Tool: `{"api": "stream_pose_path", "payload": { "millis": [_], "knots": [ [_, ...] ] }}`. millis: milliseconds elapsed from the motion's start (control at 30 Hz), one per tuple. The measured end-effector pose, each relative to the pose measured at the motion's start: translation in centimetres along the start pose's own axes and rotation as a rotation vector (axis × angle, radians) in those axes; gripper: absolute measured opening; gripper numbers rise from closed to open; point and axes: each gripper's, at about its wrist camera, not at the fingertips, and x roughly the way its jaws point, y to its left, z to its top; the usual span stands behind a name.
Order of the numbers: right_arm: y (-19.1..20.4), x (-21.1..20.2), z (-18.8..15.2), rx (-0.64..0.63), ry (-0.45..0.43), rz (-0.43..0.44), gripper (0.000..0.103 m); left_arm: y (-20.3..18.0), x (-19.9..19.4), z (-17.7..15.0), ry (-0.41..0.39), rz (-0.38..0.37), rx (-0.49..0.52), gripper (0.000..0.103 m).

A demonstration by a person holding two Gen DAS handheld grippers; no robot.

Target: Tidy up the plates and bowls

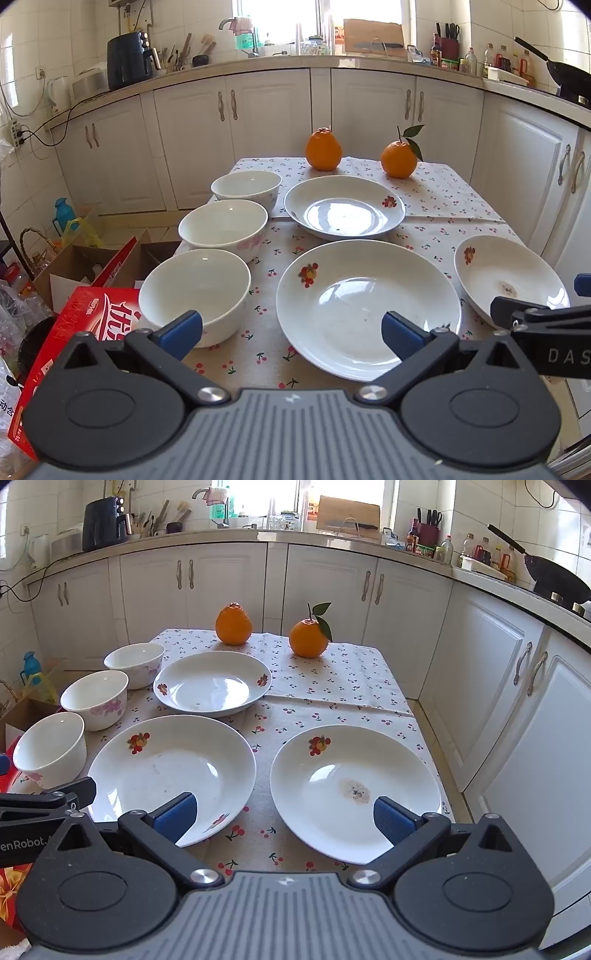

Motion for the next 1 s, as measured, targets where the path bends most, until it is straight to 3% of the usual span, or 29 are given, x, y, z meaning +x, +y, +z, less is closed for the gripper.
{"api": "stream_pose_path", "payload": {
  "millis": [1000],
  "knots": [
    [0.08,-0.31,-0.04,-0.007,-0.002,-0.001,0.103,-0.25,-0.34,-0.15,-0.02,0.016,0.007,0.102]
  ]
}}
